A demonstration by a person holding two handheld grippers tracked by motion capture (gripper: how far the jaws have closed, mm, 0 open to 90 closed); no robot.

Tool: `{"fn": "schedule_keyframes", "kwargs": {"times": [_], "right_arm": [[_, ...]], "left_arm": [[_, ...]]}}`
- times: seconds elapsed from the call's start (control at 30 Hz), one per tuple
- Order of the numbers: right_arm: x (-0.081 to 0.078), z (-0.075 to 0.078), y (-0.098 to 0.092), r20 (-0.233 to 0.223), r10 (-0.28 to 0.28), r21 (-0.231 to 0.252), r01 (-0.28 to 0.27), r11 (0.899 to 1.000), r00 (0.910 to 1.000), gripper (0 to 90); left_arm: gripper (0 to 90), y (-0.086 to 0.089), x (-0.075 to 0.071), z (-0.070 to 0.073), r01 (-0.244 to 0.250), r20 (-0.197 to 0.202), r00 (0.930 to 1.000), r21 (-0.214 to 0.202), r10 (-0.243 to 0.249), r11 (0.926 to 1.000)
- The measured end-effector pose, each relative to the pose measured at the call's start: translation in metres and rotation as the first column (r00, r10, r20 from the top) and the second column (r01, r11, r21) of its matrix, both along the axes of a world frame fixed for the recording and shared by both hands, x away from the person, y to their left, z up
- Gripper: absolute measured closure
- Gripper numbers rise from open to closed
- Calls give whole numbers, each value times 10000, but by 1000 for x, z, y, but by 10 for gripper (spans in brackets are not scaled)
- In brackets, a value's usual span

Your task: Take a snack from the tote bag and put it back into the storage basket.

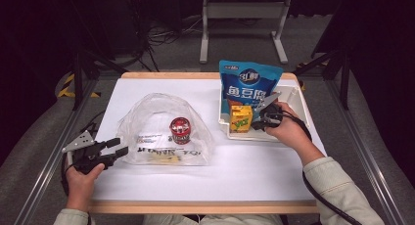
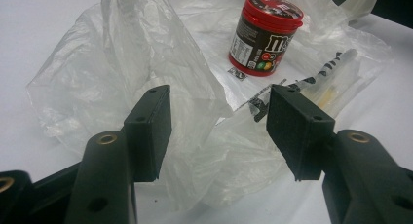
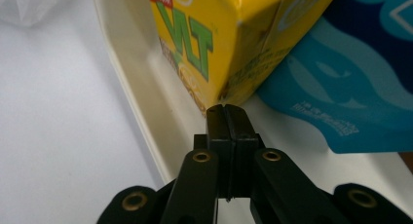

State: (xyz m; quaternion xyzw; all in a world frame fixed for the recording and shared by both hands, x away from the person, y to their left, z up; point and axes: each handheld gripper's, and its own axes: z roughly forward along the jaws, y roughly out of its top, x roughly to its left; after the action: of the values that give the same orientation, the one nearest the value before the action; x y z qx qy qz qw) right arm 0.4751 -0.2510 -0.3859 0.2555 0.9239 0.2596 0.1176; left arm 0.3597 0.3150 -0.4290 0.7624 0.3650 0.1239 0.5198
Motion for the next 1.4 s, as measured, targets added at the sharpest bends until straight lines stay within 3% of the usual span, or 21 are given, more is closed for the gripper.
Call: {"fn": "schedule_keyframes", "kwargs": {"times": [0.43,0.57,0.9,1.07,1.4], "right_arm": [[-3,0,4,-101,371,208,-369,9991,9993,900],[-4,1,3,-119,255,84,-254,9996,9996,900],[-16,19,10,167,473,769,-485,9959,9987,885],[-23,35,23,507,727,1315,-788,9882,9961,843],[-33,52,53,699,967,2610,-1117,9589,9929,648]], "left_arm": [[429,0,1,0,23,63,10000,19,-23,10000],[429,0,0,0,16,13,10000,14,-16,10000],[429,1,-1,1,-25,40,10000,17,25,10000],[429,0,0,1,34,147,9999,9,-34,10000],[429,0,-2,3,28,323,9995,28,-29,10000]]}}
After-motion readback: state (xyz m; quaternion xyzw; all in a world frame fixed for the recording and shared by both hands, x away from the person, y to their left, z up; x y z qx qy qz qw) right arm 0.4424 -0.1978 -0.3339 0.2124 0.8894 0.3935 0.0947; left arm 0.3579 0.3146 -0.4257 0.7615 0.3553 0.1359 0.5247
